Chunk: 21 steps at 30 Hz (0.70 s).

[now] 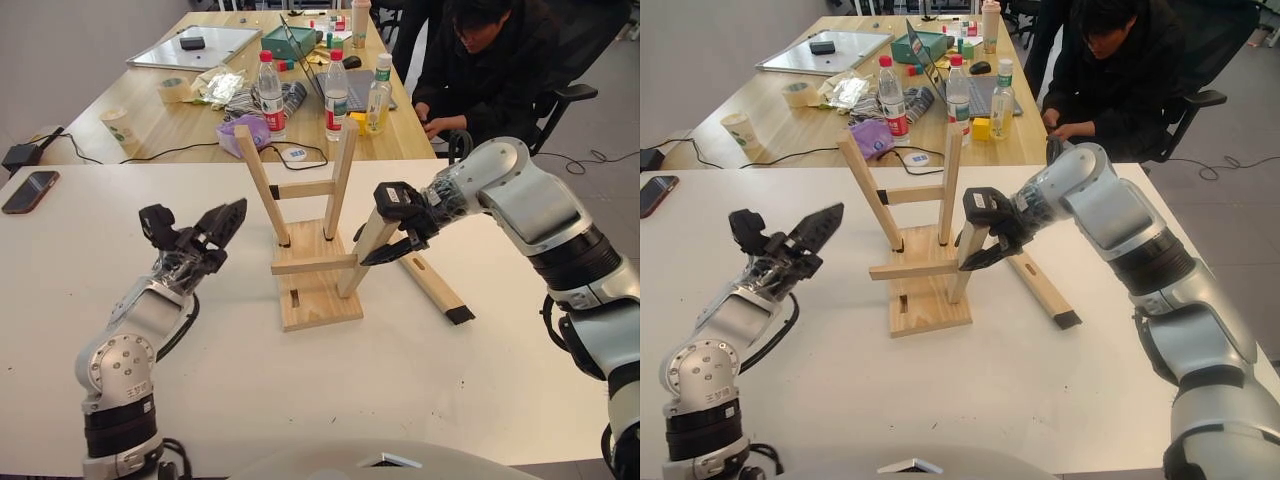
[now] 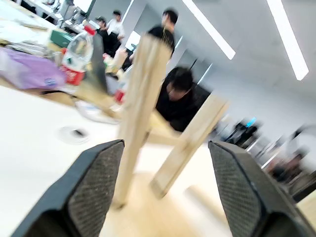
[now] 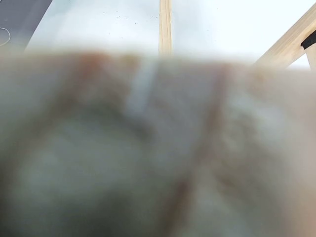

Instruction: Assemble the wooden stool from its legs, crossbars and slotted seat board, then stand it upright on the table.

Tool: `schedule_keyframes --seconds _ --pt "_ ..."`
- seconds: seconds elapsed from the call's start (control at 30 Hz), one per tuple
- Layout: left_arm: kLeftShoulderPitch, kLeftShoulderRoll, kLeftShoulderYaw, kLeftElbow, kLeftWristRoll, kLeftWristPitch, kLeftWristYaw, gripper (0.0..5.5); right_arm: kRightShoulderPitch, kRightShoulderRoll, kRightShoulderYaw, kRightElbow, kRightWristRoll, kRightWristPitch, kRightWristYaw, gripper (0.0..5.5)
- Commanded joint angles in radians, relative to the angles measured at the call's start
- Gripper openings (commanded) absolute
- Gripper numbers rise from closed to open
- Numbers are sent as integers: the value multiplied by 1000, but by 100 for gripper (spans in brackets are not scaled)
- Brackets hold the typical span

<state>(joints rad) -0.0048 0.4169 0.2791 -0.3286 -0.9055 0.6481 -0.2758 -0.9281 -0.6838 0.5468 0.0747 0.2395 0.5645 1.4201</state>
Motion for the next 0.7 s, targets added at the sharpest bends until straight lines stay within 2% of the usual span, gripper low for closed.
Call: schedule_keyframes --seconds 0.03,0.2,0.33,0.4,0.53,0.67,0.7 --pt "26 48 -135 51 176 -12 -48 313 62 -17 107 65 -87 80 35 206" --pt "5 8 -152 46 210 -18 -61 313 66 0 130 113 -85 88 54 206" --pt "-11 17 -106 67 214 -18 -73 313 80 32 62 89 -18 159 3 206" --pt "-28 17 -93 82 223 -14 -72 313 80 44 38 82 0 181 -18 258" --pt "-69 16 -76 114 239 -4 -68 313 87 56 8 48 19 206 -45 311" --pt "-95 12 -54 134 237 0 -69 313 96 67 -20 27 24 217 -69 389" --pt "-101 10 -42 138 230 0 -67 313 97 67 -36 21 31 226 -76 389"
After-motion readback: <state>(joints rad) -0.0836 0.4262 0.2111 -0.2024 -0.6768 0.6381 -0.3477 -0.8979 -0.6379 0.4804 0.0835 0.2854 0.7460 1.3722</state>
